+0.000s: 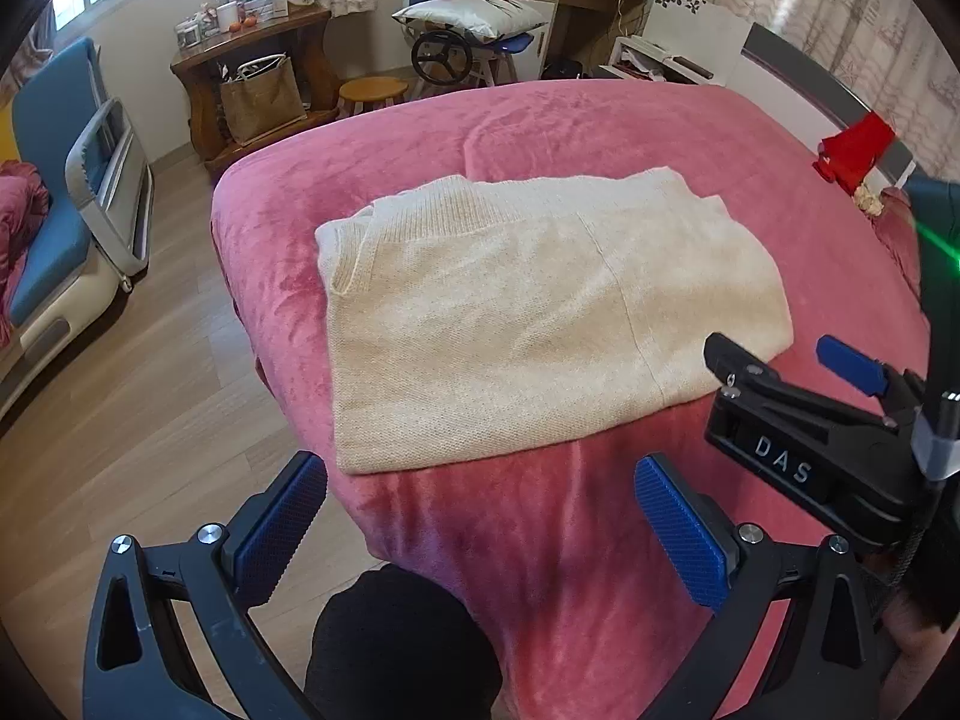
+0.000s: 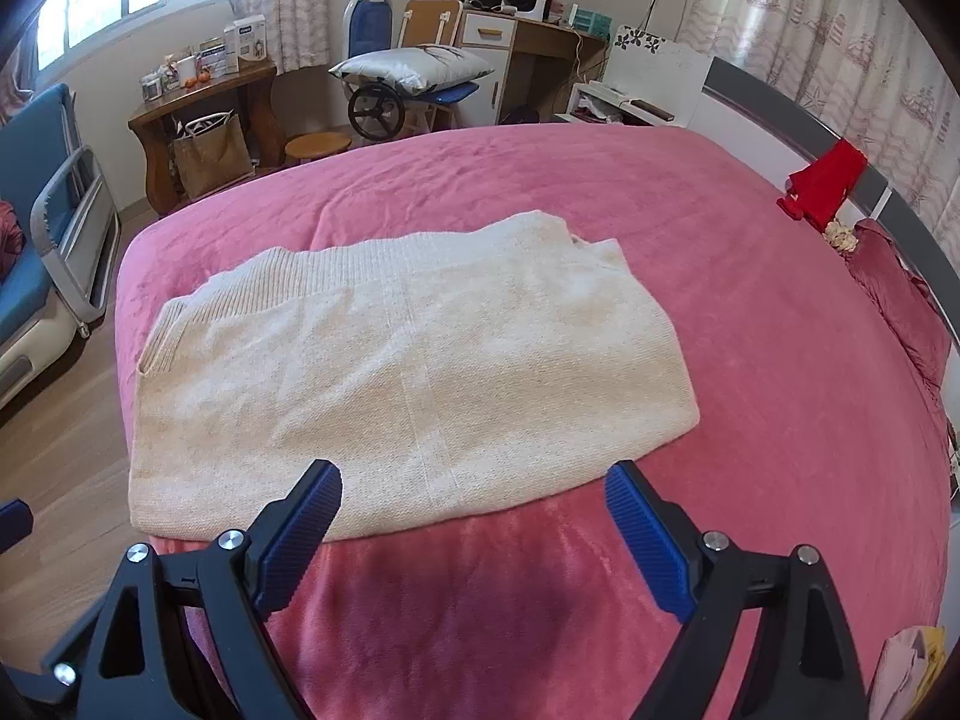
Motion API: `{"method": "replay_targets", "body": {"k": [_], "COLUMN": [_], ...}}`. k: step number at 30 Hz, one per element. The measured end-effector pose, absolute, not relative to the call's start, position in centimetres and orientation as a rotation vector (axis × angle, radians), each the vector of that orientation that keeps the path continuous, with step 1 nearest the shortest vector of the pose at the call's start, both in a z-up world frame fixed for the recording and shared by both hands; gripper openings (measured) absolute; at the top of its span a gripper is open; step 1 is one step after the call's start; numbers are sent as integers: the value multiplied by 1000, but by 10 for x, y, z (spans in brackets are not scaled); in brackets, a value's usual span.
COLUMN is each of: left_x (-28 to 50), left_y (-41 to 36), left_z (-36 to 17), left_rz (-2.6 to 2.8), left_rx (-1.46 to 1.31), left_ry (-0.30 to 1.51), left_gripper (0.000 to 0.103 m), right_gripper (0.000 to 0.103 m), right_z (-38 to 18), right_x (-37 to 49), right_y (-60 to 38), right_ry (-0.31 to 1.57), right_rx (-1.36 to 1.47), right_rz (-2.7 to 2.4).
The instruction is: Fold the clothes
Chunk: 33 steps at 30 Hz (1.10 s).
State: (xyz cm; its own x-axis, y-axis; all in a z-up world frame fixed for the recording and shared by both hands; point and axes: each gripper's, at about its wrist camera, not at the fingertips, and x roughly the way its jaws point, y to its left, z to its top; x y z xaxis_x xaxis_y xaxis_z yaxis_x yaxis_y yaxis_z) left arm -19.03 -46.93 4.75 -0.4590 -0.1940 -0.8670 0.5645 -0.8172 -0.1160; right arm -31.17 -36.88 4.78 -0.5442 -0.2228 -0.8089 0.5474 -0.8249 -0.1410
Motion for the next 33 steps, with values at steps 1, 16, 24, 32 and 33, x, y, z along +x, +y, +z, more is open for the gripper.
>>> {"method": "replay_targets", "body": {"k": [1,16,24,32,33], "left_x": [-191,-195,-197,-197,-197], "left_y": [-468,-454,-450,-450,-451], "left_z": [47,39,38,44,45], "left_rz": [-2284,-2267,-2288,-2288,-2288], "left_rx": [1288,1291,1284,1243,1239], "left_ry": [534,462,448,435,440], "left_gripper": [103,103,103,103,103], "right_gripper": [92,91,91,91,91], "right_z": [49,48,52,54,54], "right_x": [-311,-307,-309,-306,-306], "right_y": [-369,-370,-367,-361,-360], "right_ry": [531,485,490,500,507], "right_rx": [1158,1159,1143,1139,1138], "right_rz": [-2366,-2355,-2382,-2385,-2389]}}
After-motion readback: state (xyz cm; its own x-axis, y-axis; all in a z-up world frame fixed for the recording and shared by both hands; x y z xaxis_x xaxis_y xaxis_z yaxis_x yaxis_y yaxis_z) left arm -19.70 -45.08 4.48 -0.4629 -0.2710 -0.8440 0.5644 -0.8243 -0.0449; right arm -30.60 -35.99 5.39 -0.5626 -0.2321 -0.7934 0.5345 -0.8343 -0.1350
